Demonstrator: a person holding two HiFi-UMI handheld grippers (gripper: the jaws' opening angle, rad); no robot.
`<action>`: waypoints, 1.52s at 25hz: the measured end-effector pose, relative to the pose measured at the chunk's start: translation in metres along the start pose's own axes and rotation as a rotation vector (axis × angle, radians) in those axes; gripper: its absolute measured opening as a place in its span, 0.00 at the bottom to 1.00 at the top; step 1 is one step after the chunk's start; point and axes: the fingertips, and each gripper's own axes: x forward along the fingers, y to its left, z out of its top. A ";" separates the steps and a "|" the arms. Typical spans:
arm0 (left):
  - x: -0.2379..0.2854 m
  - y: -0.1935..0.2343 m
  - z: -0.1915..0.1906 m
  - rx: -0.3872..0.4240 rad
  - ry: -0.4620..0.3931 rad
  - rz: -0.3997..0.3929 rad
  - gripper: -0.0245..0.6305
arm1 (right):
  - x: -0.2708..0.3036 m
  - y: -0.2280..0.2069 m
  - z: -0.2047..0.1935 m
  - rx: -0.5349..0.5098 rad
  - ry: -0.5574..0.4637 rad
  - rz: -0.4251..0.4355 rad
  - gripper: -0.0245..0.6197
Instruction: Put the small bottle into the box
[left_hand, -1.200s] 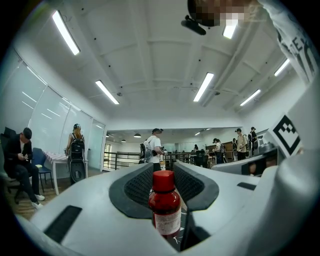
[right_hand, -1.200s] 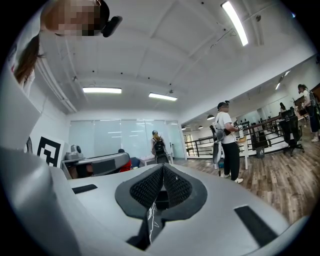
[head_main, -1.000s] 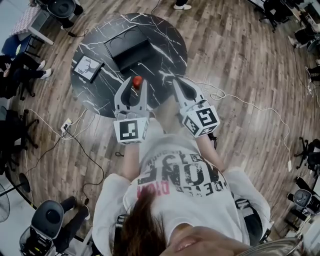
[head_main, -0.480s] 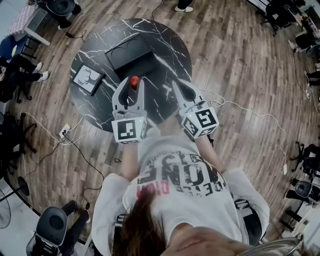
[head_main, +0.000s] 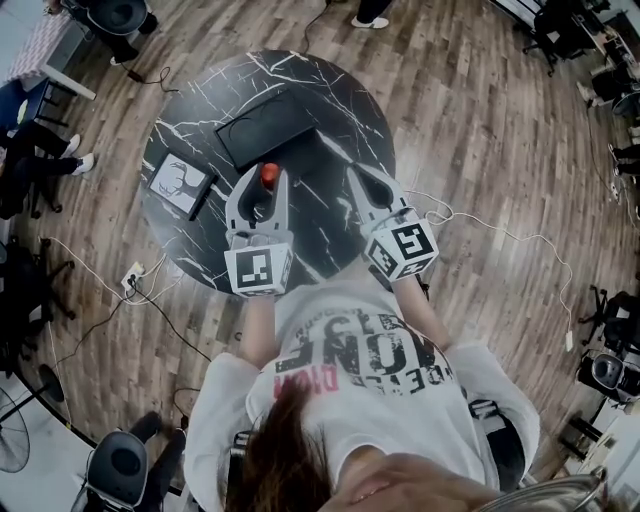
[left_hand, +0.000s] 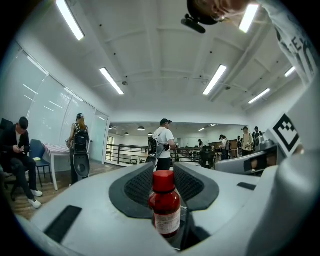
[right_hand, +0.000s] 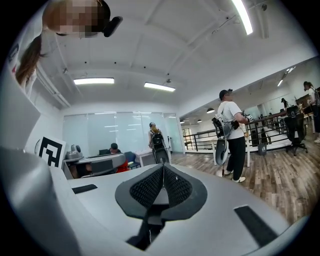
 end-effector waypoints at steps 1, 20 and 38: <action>0.003 0.004 -0.002 0.001 0.001 0.002 0.23 | 0.005 0.000 -0.001 -0.001 0.006 0.003 0.04; 0.004 0.028 -0.010 -0.010 0.026 0.082 0.23 | 0.035 0.002 -0.011 0.003 0.048 0.067 0.04; -0.007 0.015 0.005 -0.004 0.000 0.183 0.23 | 0.047 0.003 -0.006 0.003 0.051 0.189 0.04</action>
